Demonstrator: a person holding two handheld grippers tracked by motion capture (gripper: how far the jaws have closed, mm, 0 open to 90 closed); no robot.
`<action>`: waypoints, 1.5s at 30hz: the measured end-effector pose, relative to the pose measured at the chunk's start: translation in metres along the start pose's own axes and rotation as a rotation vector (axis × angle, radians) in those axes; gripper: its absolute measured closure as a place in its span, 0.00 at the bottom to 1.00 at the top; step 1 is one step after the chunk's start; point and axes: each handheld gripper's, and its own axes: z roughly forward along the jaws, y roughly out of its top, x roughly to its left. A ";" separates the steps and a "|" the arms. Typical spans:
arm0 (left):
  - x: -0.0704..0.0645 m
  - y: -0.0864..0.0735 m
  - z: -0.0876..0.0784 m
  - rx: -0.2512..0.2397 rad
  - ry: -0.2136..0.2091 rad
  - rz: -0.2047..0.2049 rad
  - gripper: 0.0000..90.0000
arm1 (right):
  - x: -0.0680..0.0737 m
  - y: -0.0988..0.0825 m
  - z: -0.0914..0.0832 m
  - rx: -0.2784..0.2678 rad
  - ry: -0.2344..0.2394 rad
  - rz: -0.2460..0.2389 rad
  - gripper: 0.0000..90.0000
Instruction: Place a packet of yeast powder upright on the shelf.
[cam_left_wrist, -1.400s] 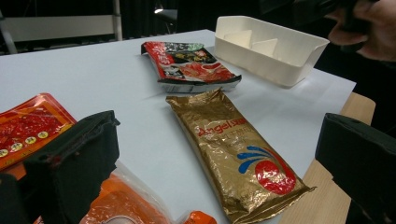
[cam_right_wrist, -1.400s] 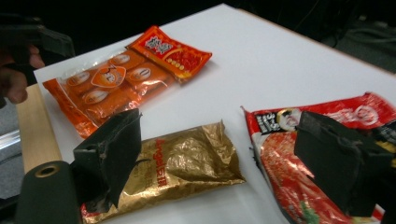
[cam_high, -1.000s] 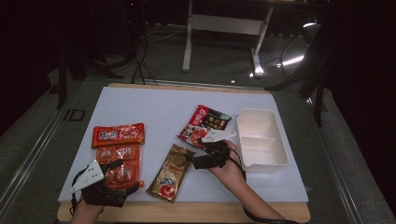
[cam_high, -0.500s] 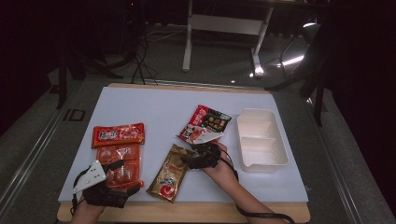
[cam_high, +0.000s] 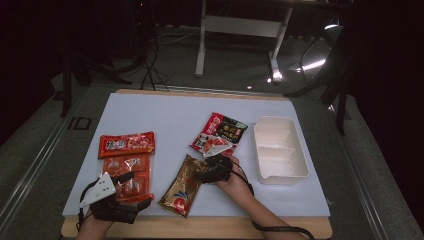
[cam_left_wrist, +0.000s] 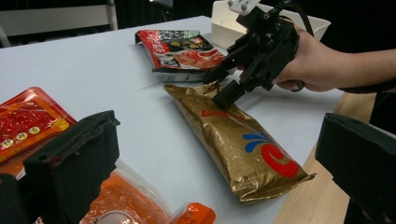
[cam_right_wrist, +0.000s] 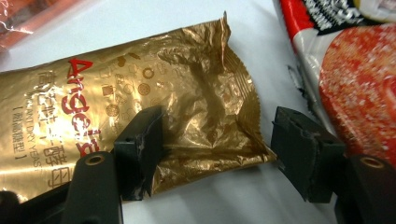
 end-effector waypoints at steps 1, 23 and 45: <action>0.000 0.000 0.000 0.004 0.000 0.001 0.00 | 0.000 0.000 0.001 0.005 0.004 0.003 0.39; 0.000 -0.001 0.002 0.018 -0.006 0.006 0.00 | 0.008 0.013 0.001 0.112 -0.040 -0.072 0.97; 0.001 -0.001 0.003 0.019 0.000 -0.006 0.00 | 0.025 0.046 -0.051 -0.104 0.048 -0.070 0.99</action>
